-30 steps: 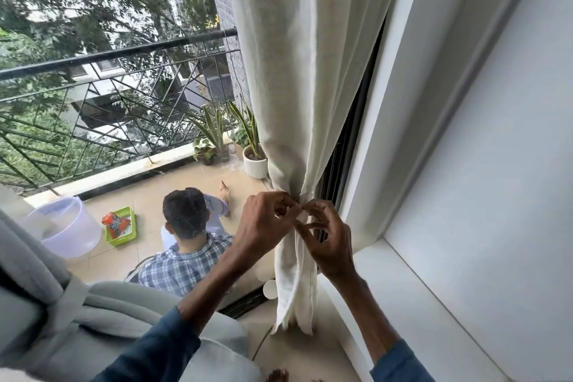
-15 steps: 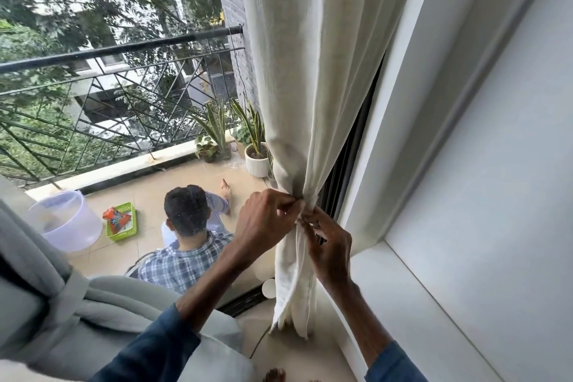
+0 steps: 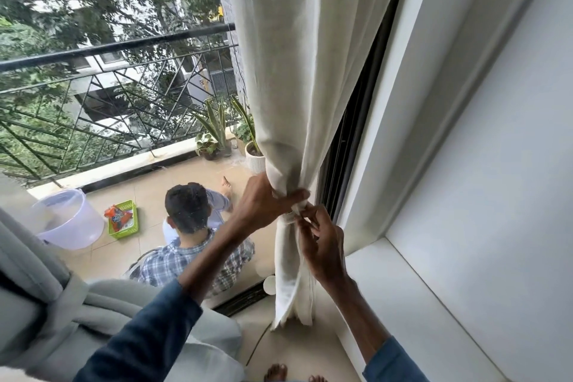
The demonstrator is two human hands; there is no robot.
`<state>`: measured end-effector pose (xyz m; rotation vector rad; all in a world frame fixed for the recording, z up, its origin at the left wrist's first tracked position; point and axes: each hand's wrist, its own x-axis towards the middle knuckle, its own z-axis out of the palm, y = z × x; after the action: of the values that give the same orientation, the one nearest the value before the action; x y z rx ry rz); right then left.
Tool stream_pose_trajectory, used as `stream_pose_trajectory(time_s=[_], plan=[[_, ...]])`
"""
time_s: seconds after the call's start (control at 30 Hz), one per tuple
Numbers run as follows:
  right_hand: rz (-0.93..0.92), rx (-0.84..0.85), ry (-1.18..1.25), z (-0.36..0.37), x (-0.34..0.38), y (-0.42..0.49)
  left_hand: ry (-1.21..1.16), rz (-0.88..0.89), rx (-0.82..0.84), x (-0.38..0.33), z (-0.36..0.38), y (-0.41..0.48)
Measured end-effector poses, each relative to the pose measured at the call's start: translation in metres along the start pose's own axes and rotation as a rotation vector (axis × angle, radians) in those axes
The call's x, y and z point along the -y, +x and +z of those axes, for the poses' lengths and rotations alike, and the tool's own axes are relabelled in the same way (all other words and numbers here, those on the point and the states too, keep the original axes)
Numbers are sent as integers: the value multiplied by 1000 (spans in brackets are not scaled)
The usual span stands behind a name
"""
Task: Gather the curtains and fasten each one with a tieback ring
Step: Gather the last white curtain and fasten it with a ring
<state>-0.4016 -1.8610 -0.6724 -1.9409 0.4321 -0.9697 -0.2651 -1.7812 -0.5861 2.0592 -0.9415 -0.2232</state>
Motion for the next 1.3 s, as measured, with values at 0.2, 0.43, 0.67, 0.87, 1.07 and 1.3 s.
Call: stream_pose_trajectory(time_s=[0.2, 0.43, 0.67, 0.87, 1.07, 1.3], plan=[[-54, -49, 25, -5, 0, 5, -49, 36, 50, 8, 6, 17], [-128, -138, -57, -16, 0, 15, -44, 122, 74, 12, 11, 20], [210, -144, 204, -20, 0, 18, -115, 157, 159, 9, 11, 21], [347, -159, 264, -25, 1, 18, -177, 173, 213, 4, 15, 15], [482, -199, 331, -24, 0, 20, -190, 174, 240, 8, 19, 9], [465, -127, 361, -28, 2, 26, -187, 150, 36, 11, 35, 1]])
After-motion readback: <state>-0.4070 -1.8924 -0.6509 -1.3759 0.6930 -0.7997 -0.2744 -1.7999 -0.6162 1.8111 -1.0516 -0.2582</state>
